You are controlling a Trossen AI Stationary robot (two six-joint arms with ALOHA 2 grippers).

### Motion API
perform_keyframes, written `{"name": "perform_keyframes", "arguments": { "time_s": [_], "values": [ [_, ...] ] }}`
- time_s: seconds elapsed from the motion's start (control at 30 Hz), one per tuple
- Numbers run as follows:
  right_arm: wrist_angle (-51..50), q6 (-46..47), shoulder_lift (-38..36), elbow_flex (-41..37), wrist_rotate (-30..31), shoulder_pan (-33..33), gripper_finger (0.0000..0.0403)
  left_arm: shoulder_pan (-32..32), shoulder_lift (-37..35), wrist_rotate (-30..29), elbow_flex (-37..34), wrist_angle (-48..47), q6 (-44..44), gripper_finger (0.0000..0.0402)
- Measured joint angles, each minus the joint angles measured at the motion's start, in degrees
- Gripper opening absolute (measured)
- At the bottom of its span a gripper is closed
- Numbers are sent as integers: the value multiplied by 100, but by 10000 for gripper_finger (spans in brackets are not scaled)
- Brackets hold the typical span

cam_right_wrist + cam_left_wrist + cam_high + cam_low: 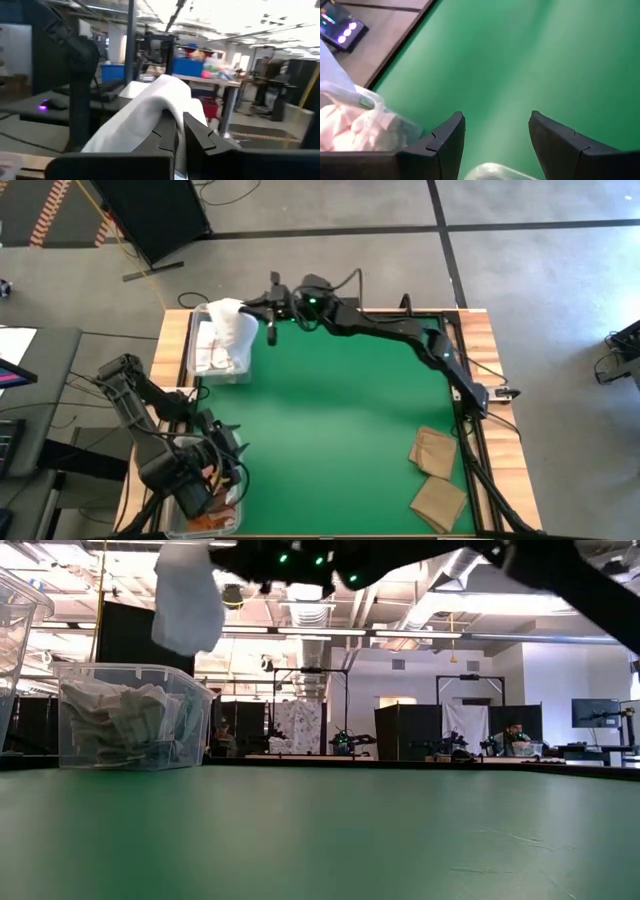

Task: Sort towels by color in basket
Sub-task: Put the white towel into the top transparent bin

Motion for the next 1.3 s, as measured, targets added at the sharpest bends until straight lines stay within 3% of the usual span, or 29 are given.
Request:
{"name": "perform_keyframes", "arguments": {
  "time_s": [0.17, 0.43, 0.8, 1.07, 1.3],
  "values": [
    [-576, 21, 717, 713, -232, 1, 39, -58, 1, 456, 0, -16, -14, 208],
    [-873, 58, 1257, 849, -751, 2, 41, -224, 1, 494, -2, -14, -99, 208],
    [-1556, -393, 1258, 849, -755, 13, 43, -315, 1, -155, -4, -14, -14, 208],
    [-1519, -222, 1219, 849, -765, 11, 43, 163, 1, -342, -11, -11, 443, 208],
    [-1574, 223, 991, 849, -1647, -68, 44, 758, 1, -252, -459, -18, 1639, 208]
  ]
}}
